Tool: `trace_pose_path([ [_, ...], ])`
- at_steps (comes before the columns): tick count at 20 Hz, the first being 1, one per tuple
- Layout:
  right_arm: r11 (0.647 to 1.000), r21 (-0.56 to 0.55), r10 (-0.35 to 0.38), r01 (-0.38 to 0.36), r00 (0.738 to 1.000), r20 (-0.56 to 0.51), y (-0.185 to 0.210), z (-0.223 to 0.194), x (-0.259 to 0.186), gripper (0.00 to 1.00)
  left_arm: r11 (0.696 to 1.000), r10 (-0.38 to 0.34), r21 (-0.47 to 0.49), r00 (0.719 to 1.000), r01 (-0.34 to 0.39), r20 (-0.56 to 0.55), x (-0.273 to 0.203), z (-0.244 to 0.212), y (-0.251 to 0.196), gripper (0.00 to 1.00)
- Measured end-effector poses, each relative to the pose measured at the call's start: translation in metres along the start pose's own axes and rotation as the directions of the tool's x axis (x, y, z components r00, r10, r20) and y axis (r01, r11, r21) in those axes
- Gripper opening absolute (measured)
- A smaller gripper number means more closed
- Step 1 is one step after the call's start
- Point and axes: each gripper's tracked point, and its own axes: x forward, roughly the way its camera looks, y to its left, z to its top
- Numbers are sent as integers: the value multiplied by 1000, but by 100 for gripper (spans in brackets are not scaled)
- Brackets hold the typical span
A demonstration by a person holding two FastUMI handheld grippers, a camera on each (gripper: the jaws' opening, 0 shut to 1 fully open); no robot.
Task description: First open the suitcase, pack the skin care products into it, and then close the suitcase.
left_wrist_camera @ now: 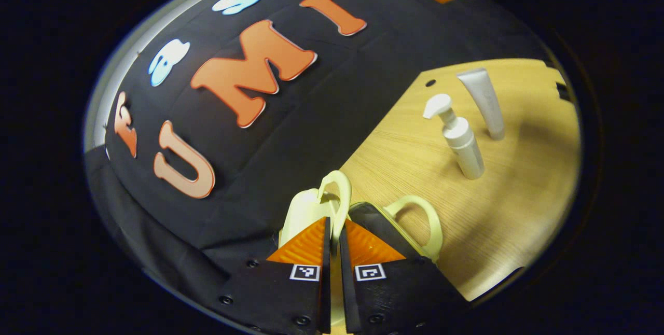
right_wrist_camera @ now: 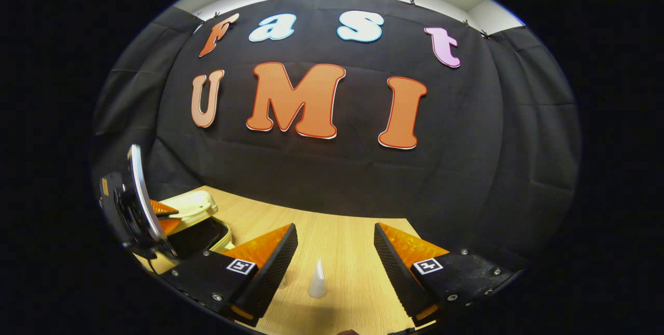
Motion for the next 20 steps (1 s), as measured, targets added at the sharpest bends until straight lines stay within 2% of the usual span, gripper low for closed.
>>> trace_pose_path([
  [4, 1000, -8, 17, -17, 1000, 1, 11, 3, 4, 95, 995, 62, -80, 998, -61, 5, -7, 3, 56, 10],
  [8, 999, -13, 32, -32, 999, -6, 23, 3, 7, 95, 984, 148, -98, 989, -146, 4, -10, -4, 103, 10],
  [11, 999, -19, 40, -40, 999, -11, 33, 3, 8, 95, 968, 194, -158, 981, -194, -15, -11, -17, 137, 11],
  [14, 999, -33, 39, -40, 999, -8, 40, 5, 9, 95, 950, 255, -174, 966, -258, -43, -14, -37, 176, 12],
  [20, 999, -37, 33, -34, 999, -15, 58, 9, 15, 95, 911, 280, -293, 956, -292, -82, -12, -89, 237, 14],
])
